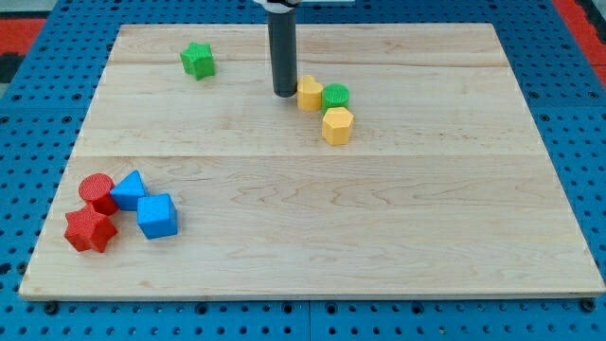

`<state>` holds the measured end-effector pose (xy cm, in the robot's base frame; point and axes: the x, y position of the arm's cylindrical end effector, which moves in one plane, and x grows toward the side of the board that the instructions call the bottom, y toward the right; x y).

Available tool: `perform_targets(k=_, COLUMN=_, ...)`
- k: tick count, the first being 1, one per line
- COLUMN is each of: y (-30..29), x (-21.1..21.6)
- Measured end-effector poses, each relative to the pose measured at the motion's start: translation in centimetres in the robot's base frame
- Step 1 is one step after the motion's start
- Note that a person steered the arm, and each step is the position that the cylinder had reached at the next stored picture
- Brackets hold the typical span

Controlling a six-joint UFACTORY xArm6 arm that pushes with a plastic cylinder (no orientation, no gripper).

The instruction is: Slide the green star towards the center

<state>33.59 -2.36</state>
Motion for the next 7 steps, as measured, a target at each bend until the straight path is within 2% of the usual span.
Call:
perform_targets(k=1, y=-0.4, x=-0.6)
perform_targets(k=3, y=-8.5, x=-4.8)
perform_targets(k=6, y=-8.7, x=-11.6)
perform_targets(k=7, y=-13.0, x=-12.5)
